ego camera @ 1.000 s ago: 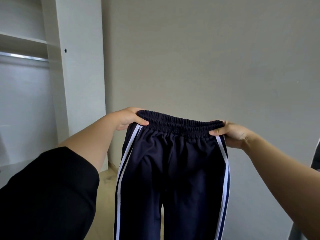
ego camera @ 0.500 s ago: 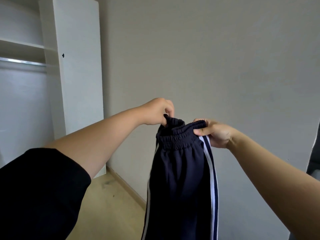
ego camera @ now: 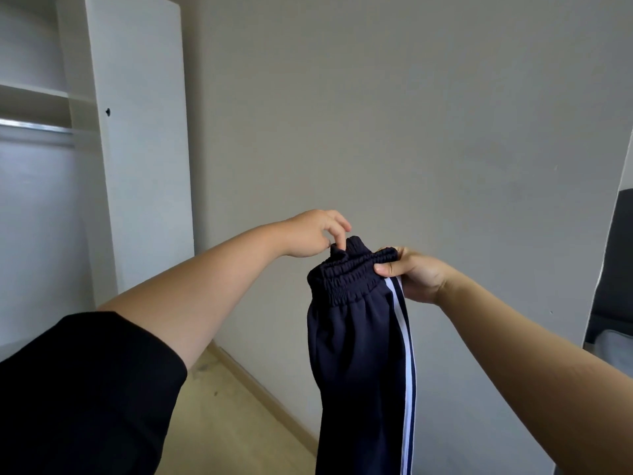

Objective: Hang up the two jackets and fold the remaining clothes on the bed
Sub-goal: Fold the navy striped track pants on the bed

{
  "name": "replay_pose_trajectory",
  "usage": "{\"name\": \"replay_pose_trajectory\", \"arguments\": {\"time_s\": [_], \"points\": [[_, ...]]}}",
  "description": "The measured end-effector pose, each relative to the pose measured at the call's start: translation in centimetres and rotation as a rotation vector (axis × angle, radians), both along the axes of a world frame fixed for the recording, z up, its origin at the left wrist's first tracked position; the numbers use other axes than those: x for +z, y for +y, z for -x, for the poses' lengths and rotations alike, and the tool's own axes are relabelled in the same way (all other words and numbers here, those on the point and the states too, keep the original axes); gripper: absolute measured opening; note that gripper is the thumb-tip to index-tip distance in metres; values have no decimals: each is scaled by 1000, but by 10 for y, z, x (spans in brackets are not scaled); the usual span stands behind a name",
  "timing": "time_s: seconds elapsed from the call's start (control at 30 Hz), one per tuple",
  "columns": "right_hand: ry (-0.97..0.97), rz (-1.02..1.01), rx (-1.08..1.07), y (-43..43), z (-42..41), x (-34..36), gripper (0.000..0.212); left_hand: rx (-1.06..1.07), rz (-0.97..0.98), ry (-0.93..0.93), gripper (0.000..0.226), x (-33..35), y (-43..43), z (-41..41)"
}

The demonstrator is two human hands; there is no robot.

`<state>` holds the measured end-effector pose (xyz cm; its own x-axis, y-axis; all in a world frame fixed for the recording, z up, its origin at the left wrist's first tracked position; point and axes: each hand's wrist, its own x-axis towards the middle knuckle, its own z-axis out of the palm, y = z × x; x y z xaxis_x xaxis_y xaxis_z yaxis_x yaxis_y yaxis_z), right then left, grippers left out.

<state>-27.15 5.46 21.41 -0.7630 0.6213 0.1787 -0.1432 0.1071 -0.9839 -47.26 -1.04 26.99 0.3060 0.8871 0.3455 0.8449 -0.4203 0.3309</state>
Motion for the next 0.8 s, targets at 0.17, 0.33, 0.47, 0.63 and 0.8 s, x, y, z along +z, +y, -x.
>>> {"name": "replay_pose_trajectory", "arguments": {"time_s": [0.17,0.33,0.47,0.63,0.8], "points": [[138,-5,-221,3,-2,-8,17,13,388,-189,23,-14,-6,-7],[149,-38,-300,5,-4,-13,16,-43,392,-257,20,-37,0,-15],[32,-99,-259,3,-15,-10,23,-46,262,-157,15,-35,2,-14],[-89,-31,-105,-1,-26,-4,37,-65,223,-39,23,-27,1,-25],[-121,44,0,-1,-33,-4,73,-98,232,-31,31,-24,3,-30]]}}
